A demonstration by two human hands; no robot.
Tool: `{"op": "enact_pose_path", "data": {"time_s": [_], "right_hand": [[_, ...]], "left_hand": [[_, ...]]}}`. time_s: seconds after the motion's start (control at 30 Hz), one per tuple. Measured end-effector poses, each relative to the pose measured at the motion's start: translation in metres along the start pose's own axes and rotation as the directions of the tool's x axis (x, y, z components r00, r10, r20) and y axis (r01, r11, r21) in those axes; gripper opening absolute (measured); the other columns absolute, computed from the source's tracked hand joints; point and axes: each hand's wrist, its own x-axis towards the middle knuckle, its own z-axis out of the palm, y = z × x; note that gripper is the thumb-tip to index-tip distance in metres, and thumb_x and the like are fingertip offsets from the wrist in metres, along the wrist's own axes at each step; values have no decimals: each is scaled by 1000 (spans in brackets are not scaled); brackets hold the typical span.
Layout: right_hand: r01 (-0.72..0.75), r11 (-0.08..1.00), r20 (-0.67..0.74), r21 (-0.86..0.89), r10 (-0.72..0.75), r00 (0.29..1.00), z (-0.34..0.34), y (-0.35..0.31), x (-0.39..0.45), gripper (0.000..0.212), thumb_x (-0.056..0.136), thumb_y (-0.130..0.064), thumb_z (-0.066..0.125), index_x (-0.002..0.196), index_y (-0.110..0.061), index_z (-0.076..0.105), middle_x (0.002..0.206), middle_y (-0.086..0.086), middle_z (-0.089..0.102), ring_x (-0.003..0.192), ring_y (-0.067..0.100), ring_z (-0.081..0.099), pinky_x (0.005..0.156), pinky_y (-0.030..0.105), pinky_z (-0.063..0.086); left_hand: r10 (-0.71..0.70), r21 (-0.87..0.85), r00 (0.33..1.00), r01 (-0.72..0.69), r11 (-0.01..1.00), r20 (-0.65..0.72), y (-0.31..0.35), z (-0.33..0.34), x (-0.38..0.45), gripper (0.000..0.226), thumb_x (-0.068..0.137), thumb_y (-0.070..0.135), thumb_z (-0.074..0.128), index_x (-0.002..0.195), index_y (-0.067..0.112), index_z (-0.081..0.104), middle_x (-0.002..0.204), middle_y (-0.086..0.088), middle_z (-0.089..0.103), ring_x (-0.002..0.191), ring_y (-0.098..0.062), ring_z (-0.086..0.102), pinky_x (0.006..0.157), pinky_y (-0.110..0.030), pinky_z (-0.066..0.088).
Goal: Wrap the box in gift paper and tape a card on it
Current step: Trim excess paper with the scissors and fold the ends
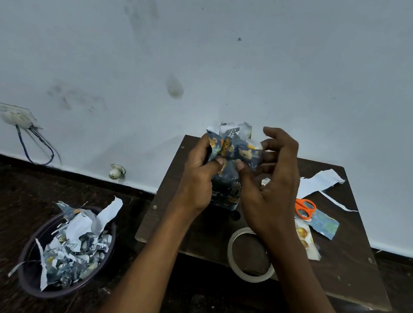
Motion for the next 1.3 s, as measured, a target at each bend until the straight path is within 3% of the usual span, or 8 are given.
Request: {"op": "enact_pose_path", "data": {"time_s": [0.2, 0.37, 0.53, 0.63, 0.73, 0.9, 1.07, 1.3], "right_hand": [[-50, 993, -154, -107, 34, 987, 6, 9, -2, 26, 79, -4, 79, 99, -10, 64, 81, -1, 62, 66, 8, 57, 61, 10, 41], [-36, 997, -141, -73, 25, 990, 2, 5, 2, 43, 78, 0, 80, 113, -9, 57, 78, -15, 57, 60, 11, 57, 56, 14, 43], [-43, 997, -93, -58, 38, 995, 0, 6, 3, 31, 78, 0, 81, 99, -10, 60, 78, -15, 59, 64, 1, 59, 58, 6, 40], [-74, 997, -63, 7, 74, 995, -2, 5, 2, 40, 79, -1, 81, 111, -11, 59, 87, -7, 58, 69, 6, 59, 58, 12, 43], [0, 1000, -18, -21, -1, 1000, -7, -1, 5, 66, 75, 3, 80, 132, -13, 52, 116, 4, 47, 99, 8, 55, 69, 15, 46], [114, 981, 117, -154, -97, 988, -20, -11, 16, 51, 66, -10, 69, 116, -18, 68, 131, 7, 41, 119, 23, 48, 86, 22, 46], [144, 956, 195, -257, -95, 976, -35, -18, 23, 52, 64, -18, 69, 116, -20, 65, 129, 2, 40, 117, 24, 45, 77, 31, 46], [236, 911, 375, -339, -99, 922, -39, -17, 27, 29, 68, -31, 65, 93, -16, 65, 112, 0, 49, 98, 18, 44, 65, 37, 45]], "left_hand": [[47, 70, 998, -50, 996, 43, 3, 2, -5, 36, 95, -3, 45, 123, 12, 60, 113, -1, 72, 109, -17, 68, 88, -25, 53], [185, 257, 978, -205, 944, 99, 9, 3, -6, 41, 103, -1, 47, 143, 6, 37, 126, -9, 65, 112, -12, 65, 91, -17, 47], [228, 330, 974, -220, 918, 14, 1, 4, -3, 12, 101, 9, 47, 111, 4, 50, 98, -1, 67, 88, -11, 64, 78, -33, 53], [233, 278, 972, -221, 935, -10, 0, 4, -3, 15, 99, 11, 47, 111, 2, 51, 96, 0, 66, 87, -17, 63, 80, -44, 54], [240, 179, 970, -243, 954, 35, 7, 4, -5, 34, 98, 6, 48, 131, -1, 46, 110, -5, 67, 102, -28, 66, 89, -47, 55], [241, 74, 964, -250, 965, 110, 8, 2, -7, 37, 93, -1, 45, 130, 0, 45, 108, 0, 66, 102, -26, 66, 85, -43, 54], [184, 51, 979, -189, 981, 93, 8, 2, -10, 48, 91, -4, 41, 124, 26, 56, 112, 7, 72, 109, -18, 68, 88, -31, 54], [195, 12, 971, -198, 980, 142, 13, 6, -11, 51, 90, -6, 40, 127, 26, 56, 115, -1, 69, 109, -23, 66, 90, -34, 53]]}}
